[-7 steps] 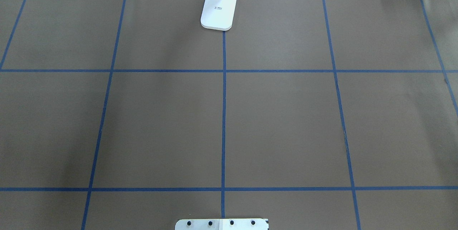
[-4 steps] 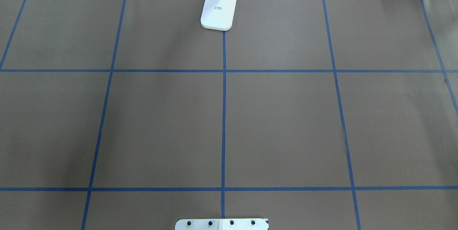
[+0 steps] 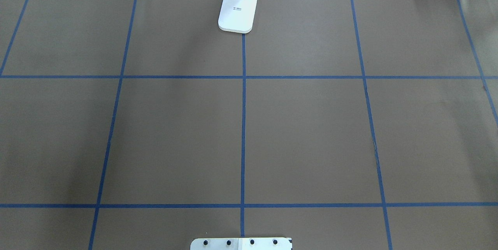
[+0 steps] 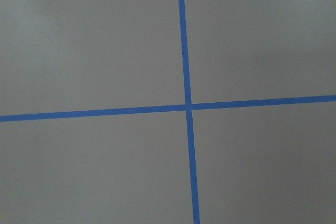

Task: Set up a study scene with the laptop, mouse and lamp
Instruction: 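Carry the silver open laptop with the left gripper toward the table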

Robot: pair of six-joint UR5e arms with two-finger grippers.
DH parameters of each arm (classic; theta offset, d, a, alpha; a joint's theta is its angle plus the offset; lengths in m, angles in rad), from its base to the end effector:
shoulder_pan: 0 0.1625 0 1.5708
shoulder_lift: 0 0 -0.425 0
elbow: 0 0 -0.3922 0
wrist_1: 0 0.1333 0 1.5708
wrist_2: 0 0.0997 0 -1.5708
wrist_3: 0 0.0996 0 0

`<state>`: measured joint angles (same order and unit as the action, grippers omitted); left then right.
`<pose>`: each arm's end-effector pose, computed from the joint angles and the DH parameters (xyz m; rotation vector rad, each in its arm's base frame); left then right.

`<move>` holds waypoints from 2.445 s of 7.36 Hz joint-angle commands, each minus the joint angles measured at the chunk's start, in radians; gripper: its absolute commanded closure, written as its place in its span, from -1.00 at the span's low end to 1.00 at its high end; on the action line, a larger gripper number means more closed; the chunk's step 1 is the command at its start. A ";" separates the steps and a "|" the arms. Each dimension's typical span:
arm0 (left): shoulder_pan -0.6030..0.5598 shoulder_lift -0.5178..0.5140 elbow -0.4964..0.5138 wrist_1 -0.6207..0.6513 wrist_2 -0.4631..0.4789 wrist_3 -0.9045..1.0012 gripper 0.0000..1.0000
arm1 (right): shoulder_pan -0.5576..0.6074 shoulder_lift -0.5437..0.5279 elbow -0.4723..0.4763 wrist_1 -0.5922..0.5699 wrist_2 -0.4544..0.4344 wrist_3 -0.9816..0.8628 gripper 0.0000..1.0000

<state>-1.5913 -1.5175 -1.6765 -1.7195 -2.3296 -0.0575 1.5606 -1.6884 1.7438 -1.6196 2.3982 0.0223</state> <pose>-0.0746 -0.4797 0.6173 0.1773 0.7594 0.0023 0.0555 -0.4425 0.6296 -0.0072 -0.8274 0.0087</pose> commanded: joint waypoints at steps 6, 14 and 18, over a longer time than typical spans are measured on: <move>-0.002 -0.024 0.058 0.122 0.001 -0.010 -1.00 | 0.003 -0.007 0.022 -0.002 -0.008 -0.010 -1.00; -0.162 0.195 -0.012 0.333 0.084 -0.525 -1.00 | -0.056 0.053 -0.003 -0.003 0.013 0.160 -1.00; -0.200 0.289 -0.051 0.331 0.099 -0.650 -1.00 | -0.056 0.075 0.000 -0.005 0.081 0.159 -1.00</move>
<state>-1.7896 -1.2563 -1.7226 -1.3881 -2.2381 -0.6942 1.5049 -1.6183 1.7443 -1.6236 2.4676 0.1822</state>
